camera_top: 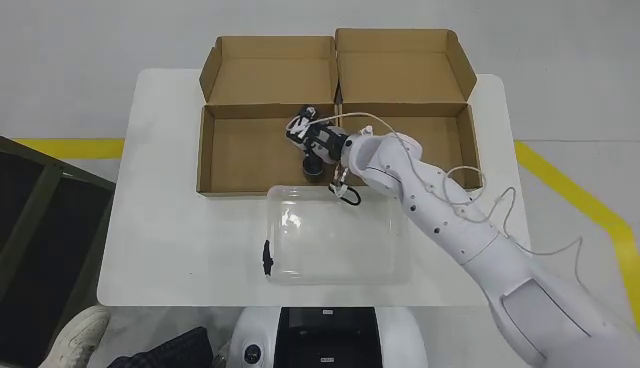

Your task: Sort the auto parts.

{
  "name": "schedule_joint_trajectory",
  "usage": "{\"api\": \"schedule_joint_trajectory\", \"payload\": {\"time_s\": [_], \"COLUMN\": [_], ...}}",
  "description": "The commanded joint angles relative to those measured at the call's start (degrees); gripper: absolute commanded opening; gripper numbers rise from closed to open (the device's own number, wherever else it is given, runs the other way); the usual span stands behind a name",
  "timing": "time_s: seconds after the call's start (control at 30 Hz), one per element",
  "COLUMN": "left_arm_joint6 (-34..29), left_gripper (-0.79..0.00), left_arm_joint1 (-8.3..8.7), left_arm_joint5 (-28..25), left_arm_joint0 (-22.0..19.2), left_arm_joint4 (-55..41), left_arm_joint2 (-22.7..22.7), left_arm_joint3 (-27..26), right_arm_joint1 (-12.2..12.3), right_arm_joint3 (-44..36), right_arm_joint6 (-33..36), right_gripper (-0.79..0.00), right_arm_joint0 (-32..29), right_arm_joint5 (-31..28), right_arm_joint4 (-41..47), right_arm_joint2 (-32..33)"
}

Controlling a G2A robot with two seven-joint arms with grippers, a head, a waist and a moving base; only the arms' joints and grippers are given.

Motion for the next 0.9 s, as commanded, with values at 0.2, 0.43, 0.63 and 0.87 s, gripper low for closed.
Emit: {"api": "schedule_joint_trajectory", "payload": {"time_s": [0.2, 0.43, 0.63, 0.87], "left_arm_joint6": [0.0, 0.0, 0.0, 0.0], "left_gripper": [0.0, 0.0, 0.0, 0.0], "left_arm_joint1": [0.0, 0.0, 0.0, 0.0], "left_arm_joint5": [0.0, 0.0, 0.0, 0.0], "left_arm_joint0": [0.0, 0.0, 0.0, 0.0], "left_arm_joint4": [0.0, 0.0, 0.0, 0.0], "left_arm_joint2": [0.0, 0.0, 0.0, 0.0], "left_arm_joint3": [0.0, 0.0, 0.0, 0.0], "right_arm_joint1": [-1.5, -2.8, -3.7, -4.1], "right_arm_joint3": [2.9, 5.7, 7.5, 7.1], "right_arm_joint6": [3.0, 4.4, 4.9, 4.5], "right_gripper": [-0.785, -0.702, -0.613, -0.594], "right_arm_joint0": [1.5, 2.5, 3.1, 3.2], "right_arm_joint5": [-0.6, -0.7, -1.1, -1.5], "right_arm_joint4": [1.2, 1.8, 1.7, 0.7], "right_arm_joint2": [-0.4, -0.8, -1.0, -0.1]}}
